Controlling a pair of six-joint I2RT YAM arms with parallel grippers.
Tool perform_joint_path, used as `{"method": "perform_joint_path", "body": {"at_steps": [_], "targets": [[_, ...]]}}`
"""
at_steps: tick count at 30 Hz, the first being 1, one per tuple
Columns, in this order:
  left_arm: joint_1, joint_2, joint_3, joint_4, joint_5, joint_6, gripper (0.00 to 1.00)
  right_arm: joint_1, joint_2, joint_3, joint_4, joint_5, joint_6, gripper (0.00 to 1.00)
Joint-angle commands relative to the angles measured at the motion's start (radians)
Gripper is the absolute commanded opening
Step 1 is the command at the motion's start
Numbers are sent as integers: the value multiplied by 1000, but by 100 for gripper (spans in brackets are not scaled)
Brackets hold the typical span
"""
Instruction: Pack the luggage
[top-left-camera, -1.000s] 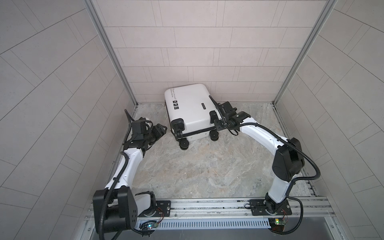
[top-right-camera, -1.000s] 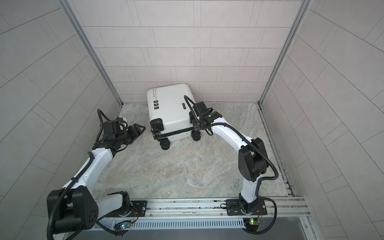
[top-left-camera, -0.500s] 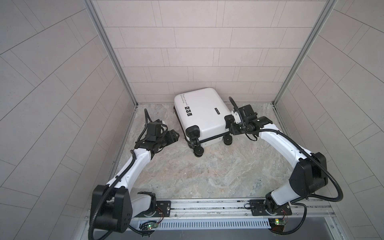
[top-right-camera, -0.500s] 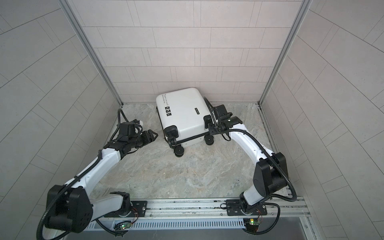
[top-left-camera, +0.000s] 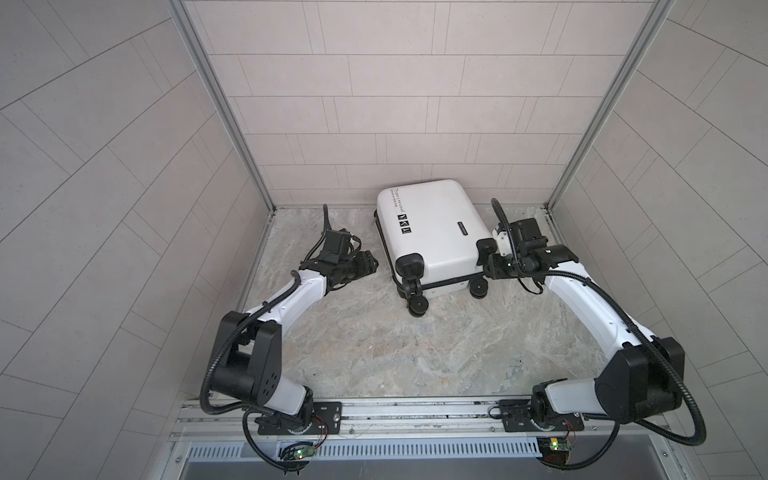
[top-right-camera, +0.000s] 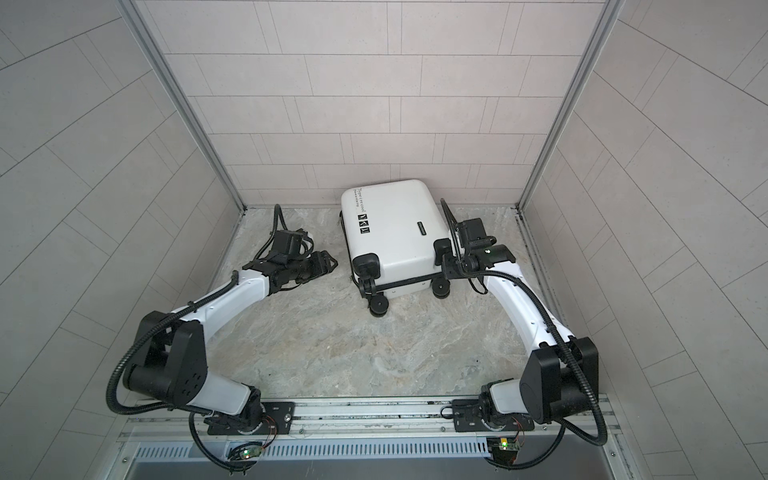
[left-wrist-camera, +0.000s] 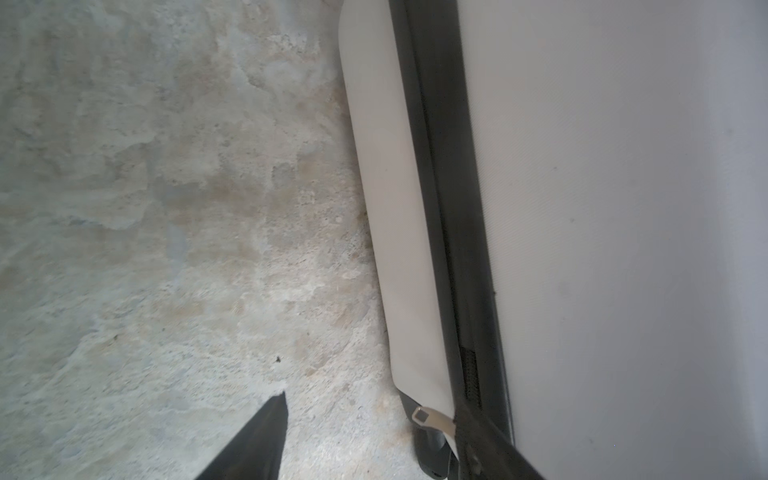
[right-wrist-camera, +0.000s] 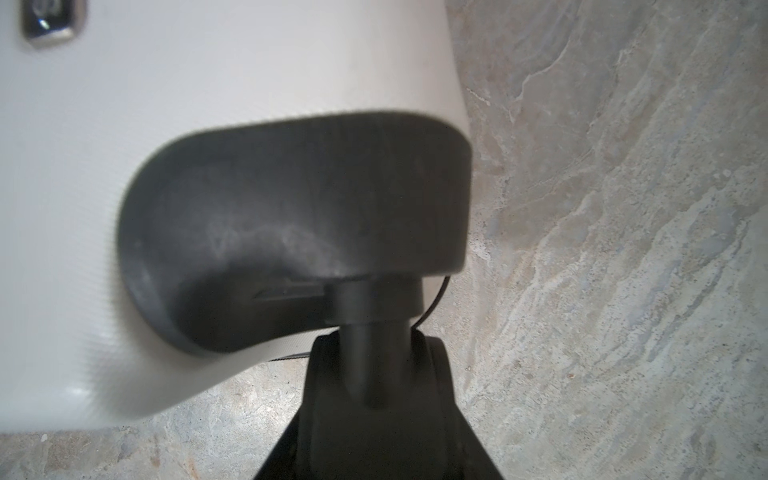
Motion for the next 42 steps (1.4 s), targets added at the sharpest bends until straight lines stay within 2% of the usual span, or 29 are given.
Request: {"method": "perform_joint_path", "body": {"at_steps": [1, 7, 14, 18, 20, 25, 28, 29, 31, 33, 34, 37, 40, 42], "targets": [[-16, 56, 64, 42, -9, -21, 69, -38, -17, 11, -24, 61, 66, 29], [-28, 88, 124, 30, -10, 17, 67, -53, 12, 48, -26, 31, 80, 31], [-27, -68, 112, 8, -30, 186, 66, -53, -18, 87, -40, -8, 80, 70], [-23, -178, 94, 67, -69, 215, 69, -54, -36, 121, -66, -26, 81, 80], [-23, -228, 98, 100, -55, 224, 82, -51, -48, 133, -68, -46, 85, 81], [-24, -331, 108, 199, -41, 260, 90, -22, -86, 174, -69, -47, 109, 82], [-24, -401, 6, 397, -48, 250, 100, 31, -114, 199, -63, -28, 113, 83], [-23, -429, -32, 449, -77, 222, 100, 50, -120, 207, -62, -25, 118, 84], [-23, -463, -82, 470, -85, 217, 100, 96, -129, 221, -61, -23, 130, 84], [-23, -472, -113, 472, -6, 267, 100, 142, -130, 228, -57, -23, 151, 84], [-24, -467, -119, 455, 28, 283, 100, 176, -129, 232, -57, -17, 161, 84], [-24, -422, -127, 361, 30, 258, 100, 289, -113, 240, -60, 33, 186, 84], [-28, -379, -210, 367, 53, 236, 80, 395, -80, 240, -52, 65, 229, 83], [-32, -368, -310, 440, 24, 210, 74, 456, -49, 244, -51, 77, 267, 82]]}}
